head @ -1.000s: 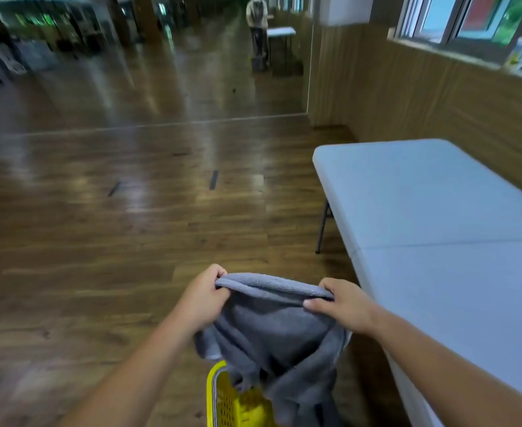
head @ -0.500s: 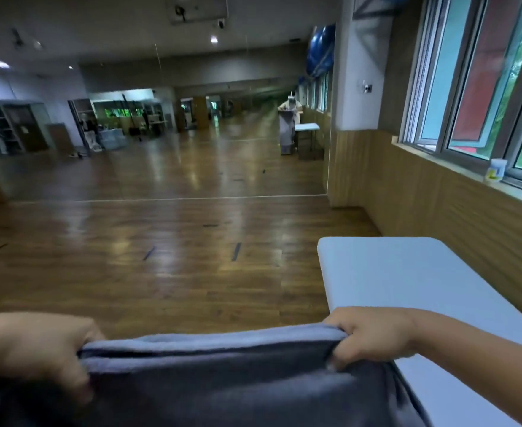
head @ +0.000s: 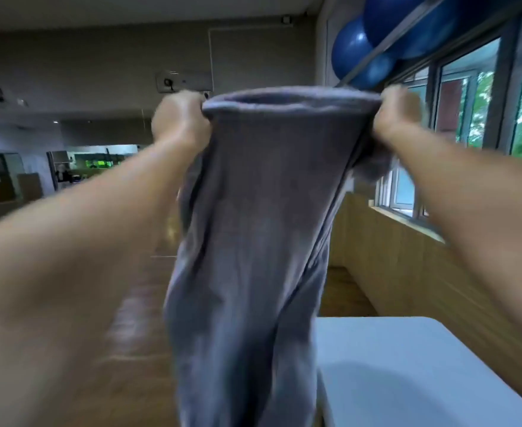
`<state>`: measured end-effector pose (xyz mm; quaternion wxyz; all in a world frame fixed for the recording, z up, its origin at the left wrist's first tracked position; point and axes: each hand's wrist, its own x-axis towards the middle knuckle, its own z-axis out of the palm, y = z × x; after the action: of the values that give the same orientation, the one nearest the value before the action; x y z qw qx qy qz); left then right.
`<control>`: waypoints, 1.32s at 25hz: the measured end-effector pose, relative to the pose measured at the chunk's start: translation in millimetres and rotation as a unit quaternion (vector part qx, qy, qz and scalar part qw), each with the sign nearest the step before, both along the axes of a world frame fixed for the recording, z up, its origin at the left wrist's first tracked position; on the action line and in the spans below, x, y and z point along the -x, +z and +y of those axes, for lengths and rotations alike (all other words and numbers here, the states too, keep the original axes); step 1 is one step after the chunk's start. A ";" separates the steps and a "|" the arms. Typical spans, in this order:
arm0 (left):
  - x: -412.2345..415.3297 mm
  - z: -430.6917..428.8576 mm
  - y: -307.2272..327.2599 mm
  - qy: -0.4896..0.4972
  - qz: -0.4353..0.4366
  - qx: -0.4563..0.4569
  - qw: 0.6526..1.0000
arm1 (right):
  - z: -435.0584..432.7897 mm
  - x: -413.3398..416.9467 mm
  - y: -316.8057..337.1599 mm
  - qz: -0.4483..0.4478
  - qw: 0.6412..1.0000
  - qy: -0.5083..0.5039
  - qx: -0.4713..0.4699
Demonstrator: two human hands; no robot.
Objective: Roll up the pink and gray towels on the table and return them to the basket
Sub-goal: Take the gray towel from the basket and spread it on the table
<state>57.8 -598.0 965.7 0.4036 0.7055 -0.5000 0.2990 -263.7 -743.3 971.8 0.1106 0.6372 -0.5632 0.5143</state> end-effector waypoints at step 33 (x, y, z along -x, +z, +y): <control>271.4 197.0 -592.2 -0.087 0.032 -0.508 0.857 | 214.5 503.4 -571.8 0.332 0.818 0.027 -0.469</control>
<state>-213.6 -401.1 373.5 0.0294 0.7753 -0.6284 -0.0552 -767.1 -528.8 400.0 -0.0347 0.7590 -0.6482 -0.0517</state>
